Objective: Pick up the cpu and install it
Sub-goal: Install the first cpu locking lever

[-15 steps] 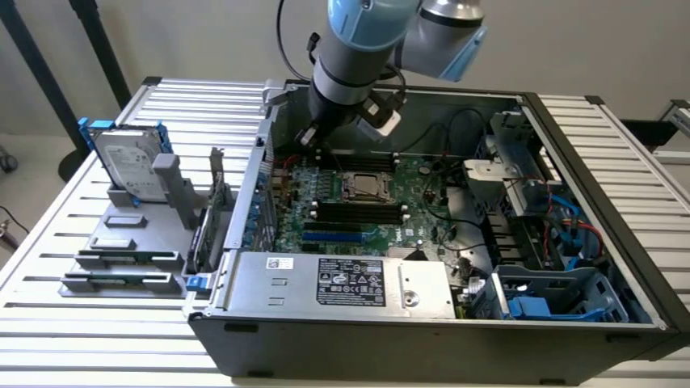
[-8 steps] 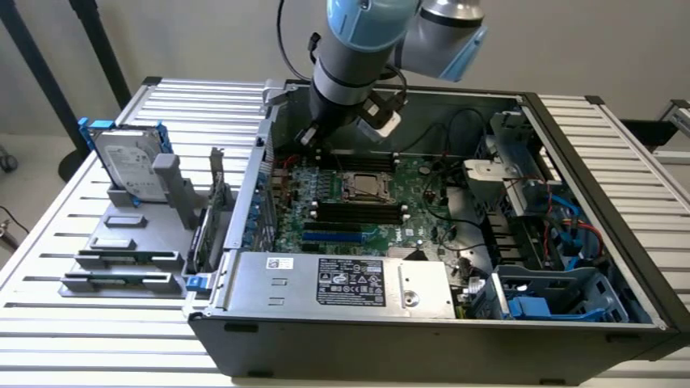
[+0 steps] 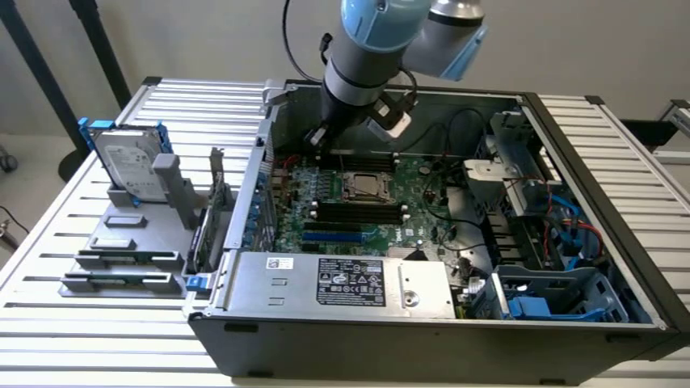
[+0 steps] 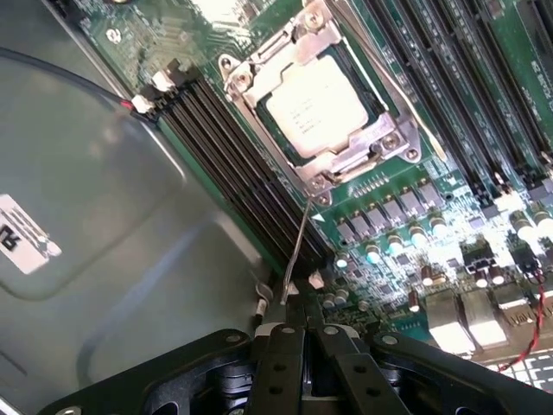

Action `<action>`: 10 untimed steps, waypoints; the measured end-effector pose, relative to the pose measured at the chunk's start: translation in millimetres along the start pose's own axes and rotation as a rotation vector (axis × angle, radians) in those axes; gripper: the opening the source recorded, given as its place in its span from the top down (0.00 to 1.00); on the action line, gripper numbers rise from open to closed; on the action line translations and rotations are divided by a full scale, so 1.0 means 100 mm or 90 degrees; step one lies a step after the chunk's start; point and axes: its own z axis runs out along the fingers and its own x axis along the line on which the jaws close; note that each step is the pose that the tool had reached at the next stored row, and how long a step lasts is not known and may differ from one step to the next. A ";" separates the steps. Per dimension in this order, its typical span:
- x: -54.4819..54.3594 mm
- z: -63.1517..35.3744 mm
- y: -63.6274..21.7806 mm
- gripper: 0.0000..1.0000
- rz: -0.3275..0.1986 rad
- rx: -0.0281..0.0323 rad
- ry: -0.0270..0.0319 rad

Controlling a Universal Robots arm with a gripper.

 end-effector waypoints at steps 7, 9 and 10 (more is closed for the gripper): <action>0.13 -0.033 0.163 0.89 0.001 -0.0003 0.0004; 0.15 -0.037 0.197 0.89 0.001 -0.0001 0.0009; 0.15 -0.030 0.203 0.89 0.001 0.0000 0.0010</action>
